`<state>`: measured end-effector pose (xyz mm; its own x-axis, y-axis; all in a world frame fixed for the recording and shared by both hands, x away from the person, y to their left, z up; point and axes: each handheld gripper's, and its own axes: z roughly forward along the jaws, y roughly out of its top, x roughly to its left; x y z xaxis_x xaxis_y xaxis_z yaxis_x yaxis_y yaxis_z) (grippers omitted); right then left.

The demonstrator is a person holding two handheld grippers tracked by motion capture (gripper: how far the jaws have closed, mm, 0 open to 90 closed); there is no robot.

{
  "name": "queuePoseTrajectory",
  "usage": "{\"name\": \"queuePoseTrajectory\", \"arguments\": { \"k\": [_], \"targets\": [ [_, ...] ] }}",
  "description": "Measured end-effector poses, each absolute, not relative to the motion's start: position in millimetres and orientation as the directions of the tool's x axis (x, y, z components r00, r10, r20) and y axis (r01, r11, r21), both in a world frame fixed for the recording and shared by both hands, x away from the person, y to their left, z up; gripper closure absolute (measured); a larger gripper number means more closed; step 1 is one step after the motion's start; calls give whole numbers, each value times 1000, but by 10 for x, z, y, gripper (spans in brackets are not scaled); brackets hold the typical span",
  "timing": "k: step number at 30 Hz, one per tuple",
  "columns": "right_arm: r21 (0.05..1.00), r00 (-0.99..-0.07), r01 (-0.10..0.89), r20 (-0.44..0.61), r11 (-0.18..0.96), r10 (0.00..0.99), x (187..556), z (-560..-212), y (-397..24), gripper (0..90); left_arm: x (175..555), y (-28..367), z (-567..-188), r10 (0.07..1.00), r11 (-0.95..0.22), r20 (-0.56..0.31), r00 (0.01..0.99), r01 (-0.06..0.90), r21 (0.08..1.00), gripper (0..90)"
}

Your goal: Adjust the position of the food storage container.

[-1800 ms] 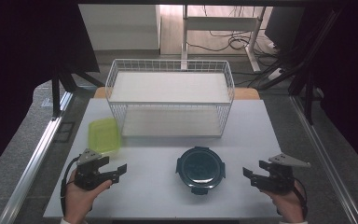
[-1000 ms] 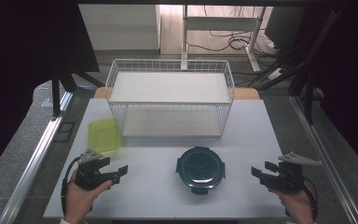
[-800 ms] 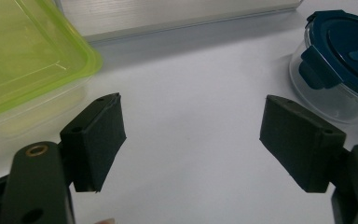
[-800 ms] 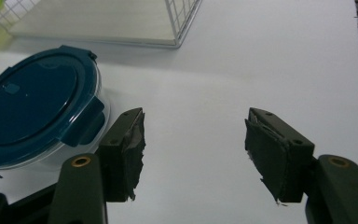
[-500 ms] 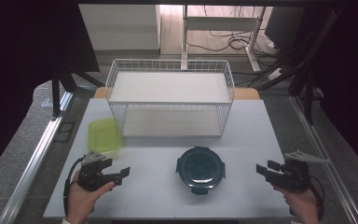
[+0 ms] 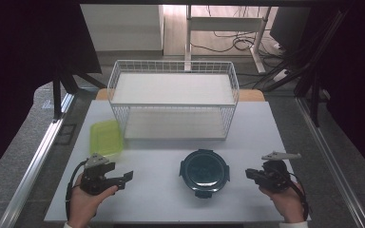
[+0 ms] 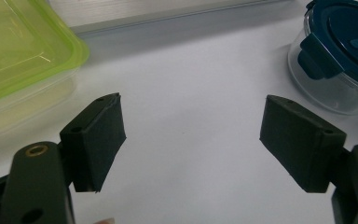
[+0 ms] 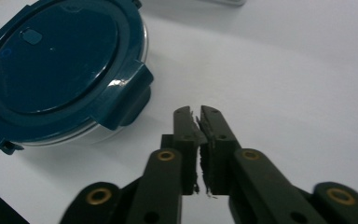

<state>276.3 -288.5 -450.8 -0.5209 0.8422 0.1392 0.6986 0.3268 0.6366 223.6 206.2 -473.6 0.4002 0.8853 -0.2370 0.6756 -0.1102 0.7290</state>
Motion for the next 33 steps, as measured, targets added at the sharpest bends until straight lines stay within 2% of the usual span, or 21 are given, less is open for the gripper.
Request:
{"name": "queuePoseTrajectory", "arguments": {
  "k": [17,24,33],
  "targets": [
    [581,-518,727,116,365,847,2970,-4663,-2598,889,2238,2014,-4761,880,-125,-236,413,680,723,215],
    [564,-540,712,60,418,839,3088,-4698,-2369,890,2226,2021,-4754,882,-122,-231,410,673,729,216],
    [557,-543,711,47,430,838,3116,-4722,-2341,892,2233,2024,-4783,884,-123,-231,406,679,723,218]
  ]
}}
